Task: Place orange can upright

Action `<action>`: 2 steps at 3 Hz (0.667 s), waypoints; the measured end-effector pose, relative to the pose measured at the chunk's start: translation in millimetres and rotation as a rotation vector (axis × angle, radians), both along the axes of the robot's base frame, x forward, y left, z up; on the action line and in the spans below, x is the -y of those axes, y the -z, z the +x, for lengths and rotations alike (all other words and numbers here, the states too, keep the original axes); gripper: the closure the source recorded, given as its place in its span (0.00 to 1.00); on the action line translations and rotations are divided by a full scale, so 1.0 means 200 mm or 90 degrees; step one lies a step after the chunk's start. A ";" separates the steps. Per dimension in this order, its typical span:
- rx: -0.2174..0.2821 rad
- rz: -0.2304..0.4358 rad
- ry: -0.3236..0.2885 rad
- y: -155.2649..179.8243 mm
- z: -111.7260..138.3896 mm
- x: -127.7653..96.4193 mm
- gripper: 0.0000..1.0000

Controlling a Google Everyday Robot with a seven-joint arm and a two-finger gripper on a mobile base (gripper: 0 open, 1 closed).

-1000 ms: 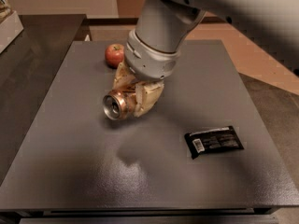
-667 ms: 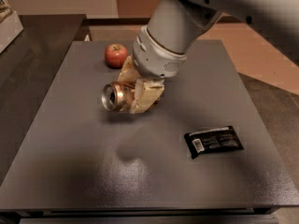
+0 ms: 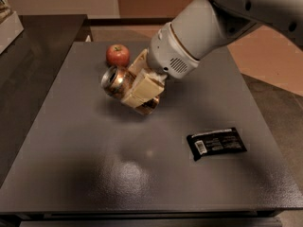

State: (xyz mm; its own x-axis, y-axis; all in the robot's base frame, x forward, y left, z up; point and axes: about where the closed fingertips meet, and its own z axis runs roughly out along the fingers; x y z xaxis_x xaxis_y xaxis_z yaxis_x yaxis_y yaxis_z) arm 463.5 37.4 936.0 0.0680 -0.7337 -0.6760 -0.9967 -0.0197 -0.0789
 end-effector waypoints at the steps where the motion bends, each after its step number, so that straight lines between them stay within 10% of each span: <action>1: -0.046 0.100 0.048 -0.05 0.02 -0.03 1.00; 2: -0.076 0.194 0.058 -0.07 0.04 -0.05 1.00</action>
Offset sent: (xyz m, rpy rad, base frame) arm 0.0162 0.0095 0.0195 0.5036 0.1754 -0.1027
